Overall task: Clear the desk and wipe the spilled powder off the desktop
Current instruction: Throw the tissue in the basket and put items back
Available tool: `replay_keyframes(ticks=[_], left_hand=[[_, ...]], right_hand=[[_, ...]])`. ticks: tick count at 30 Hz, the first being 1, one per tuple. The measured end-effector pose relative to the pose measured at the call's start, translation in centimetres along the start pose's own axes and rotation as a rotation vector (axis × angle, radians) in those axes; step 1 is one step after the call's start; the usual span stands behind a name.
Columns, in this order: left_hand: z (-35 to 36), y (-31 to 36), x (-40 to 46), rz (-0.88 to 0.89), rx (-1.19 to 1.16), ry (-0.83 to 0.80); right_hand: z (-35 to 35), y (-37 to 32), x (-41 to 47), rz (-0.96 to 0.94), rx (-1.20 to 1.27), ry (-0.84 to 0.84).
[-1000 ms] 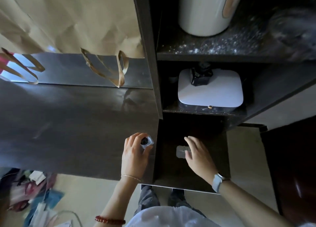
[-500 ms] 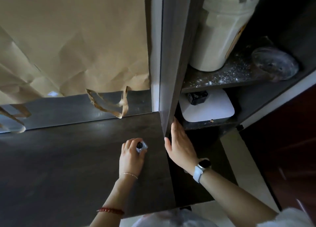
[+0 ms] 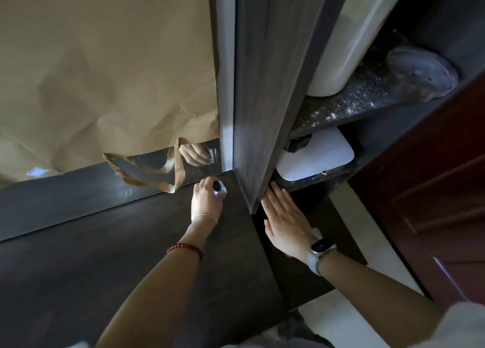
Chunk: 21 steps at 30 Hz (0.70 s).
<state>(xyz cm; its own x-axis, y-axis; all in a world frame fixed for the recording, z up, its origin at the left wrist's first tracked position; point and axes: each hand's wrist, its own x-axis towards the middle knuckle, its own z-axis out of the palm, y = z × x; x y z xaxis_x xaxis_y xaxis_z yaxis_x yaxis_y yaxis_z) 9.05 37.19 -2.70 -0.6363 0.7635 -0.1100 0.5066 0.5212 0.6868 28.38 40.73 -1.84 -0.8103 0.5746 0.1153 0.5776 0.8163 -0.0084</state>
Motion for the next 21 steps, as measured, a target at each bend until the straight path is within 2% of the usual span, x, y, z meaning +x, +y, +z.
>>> replay_keyframes(ticks=[5,11,14,16,18,21], left_hand=[[1.7,0.6,1.6,0.051,0.056,-0.054],[1.9,1.6,1.1,0.016,-0.020,-0.002],[1.3,2.1,-0.6,0.020,-0.051,0.079],[0.7,2.6,-2.4,0.031,-0.074,0.164],[0.2,3.3,-4.5,0.062,-0.088,0.234],[-0.3,4.5,-7.3,0.124,-0.096,0.323]], right_hand=[[0.1,0.2,-0.1,0.006,-0.009,-0.022],[0.3,0.5,-0.1,-0.031,0.035,0.007],[-0.2,0.7,0.0,-0.024,0.071,-0.016],[-0.6,0.8,0.0,-0.017,0.177,-0.009],[-1.7,1.2,-0.5,-0.001,0.397,0.021],[-4.7,2.6,-1.3,0.015,0.598,0.198]])
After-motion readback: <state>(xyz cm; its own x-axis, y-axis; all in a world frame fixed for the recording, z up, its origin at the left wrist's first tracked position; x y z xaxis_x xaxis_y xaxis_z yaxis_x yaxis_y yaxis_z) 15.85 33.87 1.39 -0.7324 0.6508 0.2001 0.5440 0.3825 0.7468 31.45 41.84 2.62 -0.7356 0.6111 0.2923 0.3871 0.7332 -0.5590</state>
